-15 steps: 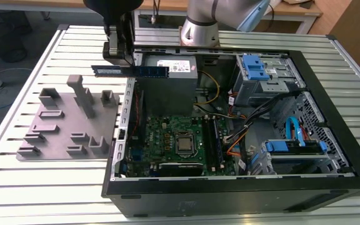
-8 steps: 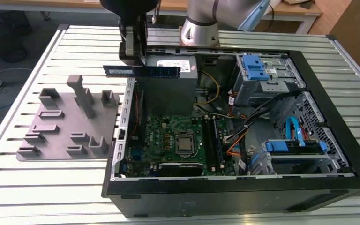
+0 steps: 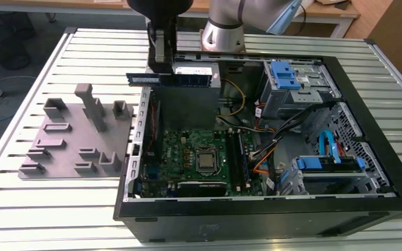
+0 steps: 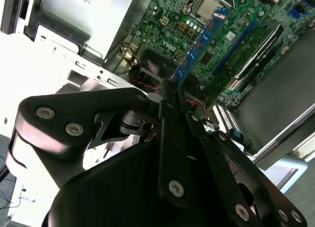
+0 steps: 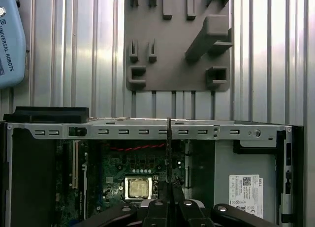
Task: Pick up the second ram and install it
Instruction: 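Pick up the second ram and move it above second insertion slot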
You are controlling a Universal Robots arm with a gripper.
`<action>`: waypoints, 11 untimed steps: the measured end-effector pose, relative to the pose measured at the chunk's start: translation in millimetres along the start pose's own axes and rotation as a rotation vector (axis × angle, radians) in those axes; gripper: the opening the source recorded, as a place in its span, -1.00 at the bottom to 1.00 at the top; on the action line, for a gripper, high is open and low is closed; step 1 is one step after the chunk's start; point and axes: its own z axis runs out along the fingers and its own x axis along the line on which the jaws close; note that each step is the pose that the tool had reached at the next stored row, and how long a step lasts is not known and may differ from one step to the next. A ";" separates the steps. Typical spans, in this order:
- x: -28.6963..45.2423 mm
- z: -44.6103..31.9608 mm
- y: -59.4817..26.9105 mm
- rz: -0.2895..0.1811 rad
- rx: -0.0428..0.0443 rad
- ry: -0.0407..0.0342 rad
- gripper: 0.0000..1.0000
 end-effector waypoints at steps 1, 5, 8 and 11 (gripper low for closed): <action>0.0 0.0 -2.6 0.000 -0.0003 0.0000 -0.73; -0.1 0.1 -12.5 0.000 -0.0011 -0.0002 -0.73; -0.1 0.3 -20.9 0.000 -0.0023 -0.0002 -0.73; -0.1 0.7 -31.3 0.000 -0.0040 -0.0003 -0.73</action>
